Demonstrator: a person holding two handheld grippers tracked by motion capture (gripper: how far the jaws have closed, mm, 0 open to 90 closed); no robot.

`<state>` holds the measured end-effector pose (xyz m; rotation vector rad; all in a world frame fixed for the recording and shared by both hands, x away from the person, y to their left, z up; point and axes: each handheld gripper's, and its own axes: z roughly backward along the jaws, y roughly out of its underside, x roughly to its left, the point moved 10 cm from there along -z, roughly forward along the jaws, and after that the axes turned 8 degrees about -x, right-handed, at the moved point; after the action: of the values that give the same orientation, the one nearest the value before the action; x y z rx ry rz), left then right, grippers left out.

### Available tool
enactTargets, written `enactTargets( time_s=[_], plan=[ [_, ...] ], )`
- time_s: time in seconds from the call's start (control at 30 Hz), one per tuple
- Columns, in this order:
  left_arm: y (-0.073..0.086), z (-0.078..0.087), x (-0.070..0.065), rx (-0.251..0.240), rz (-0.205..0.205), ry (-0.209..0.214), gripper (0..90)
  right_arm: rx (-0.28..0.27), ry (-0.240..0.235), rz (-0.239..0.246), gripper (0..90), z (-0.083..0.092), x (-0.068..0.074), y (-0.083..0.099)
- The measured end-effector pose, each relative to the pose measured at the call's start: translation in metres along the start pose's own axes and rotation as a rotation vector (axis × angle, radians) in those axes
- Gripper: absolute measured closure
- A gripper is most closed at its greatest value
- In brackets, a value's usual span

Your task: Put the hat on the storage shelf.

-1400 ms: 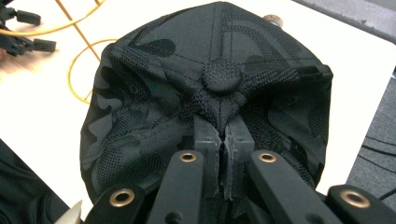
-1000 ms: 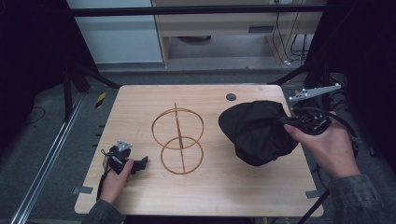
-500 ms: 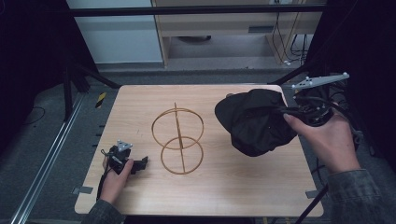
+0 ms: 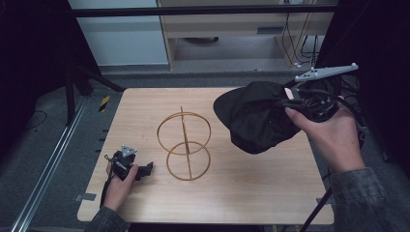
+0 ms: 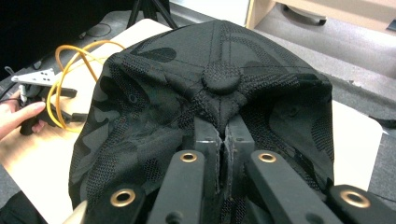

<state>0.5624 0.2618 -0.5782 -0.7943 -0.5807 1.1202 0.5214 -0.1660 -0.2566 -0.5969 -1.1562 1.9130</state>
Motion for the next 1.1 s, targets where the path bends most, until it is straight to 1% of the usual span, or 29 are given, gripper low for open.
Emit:
enactTargets(
  time_s=[0.17, 0.4, 0.6, 0.9, 1.1],
  plan=[
    [0.0, 0.0, 0.0, 0.0, 0.0, 0.0, 0.0, -0.006, -0.004, 0.006, 86.8, -0.004, 0.006, -0.009],
    [0.0, 0.0, 0.0, 0.0, 0.0, 0.0, 0.0, -0.023, -0.003, 0.004, 86.8, -0.009, 0.009, -0.02],
    [0.0, 0.0, 0.0, 0.0, 0.0, 0.0, 0.0, -0.031, -0.013, 0.022, 86.8, -0.014, 0.018, -0.034],
    [0.0, 0.0, 0.0, 0.0, 0.0, 0.0, 0.0, -0.032, -0.047, 0.031, 86.8, -0.028, 0.034, -0.041],
    [0.0, 0.0, 0.0, 0.0, 0.0, 0.0, 0.0, -0.039, -0.069, 0.049, 86.8, -0.037, 0.047, -0.049]
  ],
)
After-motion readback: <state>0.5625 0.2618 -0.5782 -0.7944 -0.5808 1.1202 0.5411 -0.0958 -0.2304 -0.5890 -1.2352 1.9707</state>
